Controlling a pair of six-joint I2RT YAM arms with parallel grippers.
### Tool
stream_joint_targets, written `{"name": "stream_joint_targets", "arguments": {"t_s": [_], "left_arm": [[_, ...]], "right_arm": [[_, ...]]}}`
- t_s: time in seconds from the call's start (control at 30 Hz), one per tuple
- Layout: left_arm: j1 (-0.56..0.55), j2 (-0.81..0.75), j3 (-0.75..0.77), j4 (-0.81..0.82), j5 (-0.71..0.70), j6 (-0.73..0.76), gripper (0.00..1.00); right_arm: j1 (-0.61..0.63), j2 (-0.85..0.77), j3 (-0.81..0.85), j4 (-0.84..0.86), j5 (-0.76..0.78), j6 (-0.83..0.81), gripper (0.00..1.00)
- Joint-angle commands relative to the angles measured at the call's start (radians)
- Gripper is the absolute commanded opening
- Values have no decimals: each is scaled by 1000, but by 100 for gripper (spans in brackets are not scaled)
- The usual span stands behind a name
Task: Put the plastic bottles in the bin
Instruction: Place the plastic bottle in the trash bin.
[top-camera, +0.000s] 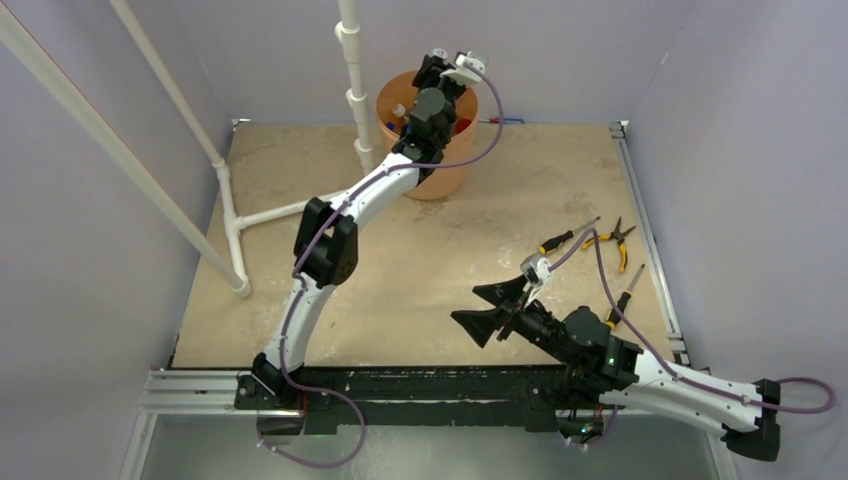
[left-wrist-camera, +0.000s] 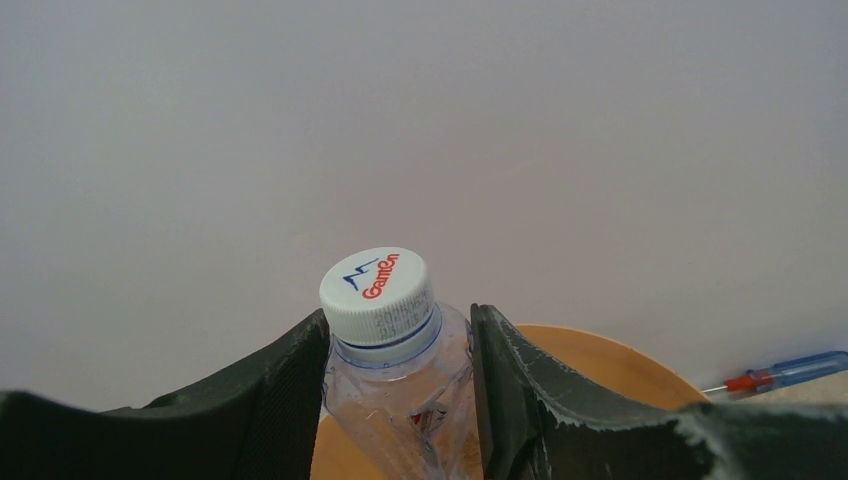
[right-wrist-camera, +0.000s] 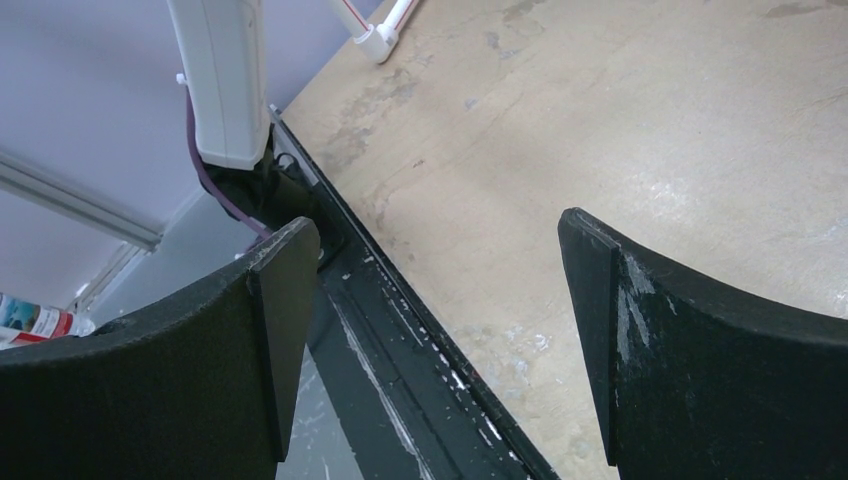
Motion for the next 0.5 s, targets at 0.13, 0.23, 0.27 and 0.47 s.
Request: {"name": "stream_joint_targets", "arguments": {"t_s": [0.13, 0.23, 0.27, 0.47], "left_arm": [[8, -82, -61, 27, 73, -143, 0], [8, -134, -80, 47, 130, -204, 0], [9, -153, -86, 51, 144, -222, 0], [8, -179, -87, 46, 160, -249, 0]], "right_arm": [[3, -17, 9, 30, 0, -8, 89], [3, -14, 8, 33, -2, -9, 89], [3, -15, 9, 33, -3, -9, 89], [3, -39, 10, 20, -1, -9, 89]]}}
